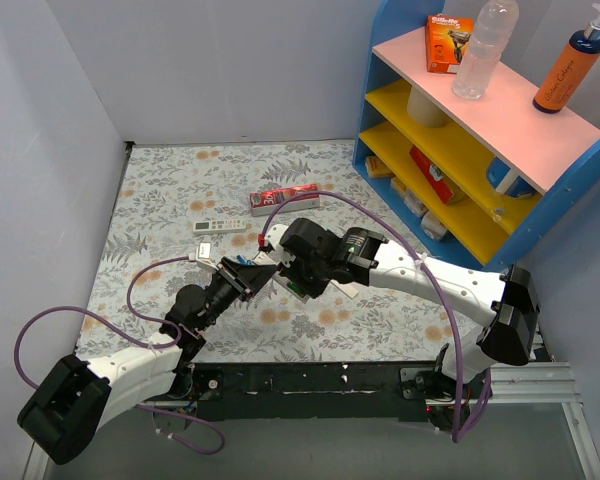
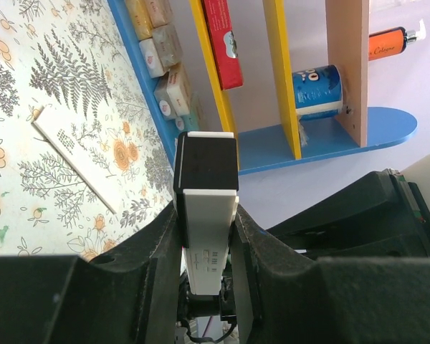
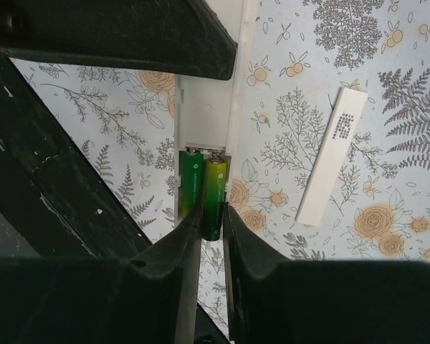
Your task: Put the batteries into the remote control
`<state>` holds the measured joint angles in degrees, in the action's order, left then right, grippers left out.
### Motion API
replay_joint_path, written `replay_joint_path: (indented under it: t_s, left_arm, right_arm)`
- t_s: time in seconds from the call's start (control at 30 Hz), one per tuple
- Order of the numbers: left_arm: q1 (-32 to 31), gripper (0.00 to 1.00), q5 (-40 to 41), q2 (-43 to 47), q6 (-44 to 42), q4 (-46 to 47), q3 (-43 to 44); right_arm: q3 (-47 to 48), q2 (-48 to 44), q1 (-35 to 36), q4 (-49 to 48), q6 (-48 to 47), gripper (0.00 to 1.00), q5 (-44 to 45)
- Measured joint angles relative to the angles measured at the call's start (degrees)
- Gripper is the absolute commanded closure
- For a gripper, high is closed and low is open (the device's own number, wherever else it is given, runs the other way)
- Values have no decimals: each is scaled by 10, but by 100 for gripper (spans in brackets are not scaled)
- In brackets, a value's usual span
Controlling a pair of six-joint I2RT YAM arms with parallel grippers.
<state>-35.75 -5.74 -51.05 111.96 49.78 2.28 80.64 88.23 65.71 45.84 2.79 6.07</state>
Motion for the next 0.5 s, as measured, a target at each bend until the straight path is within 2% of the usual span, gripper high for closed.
replay_joint_path:
  t_s: [0.5]
  left_arm:
    - [0,100,-3,-7,12,5,0]
  right_arm:
    - [5,0,1,3,0,68,2]
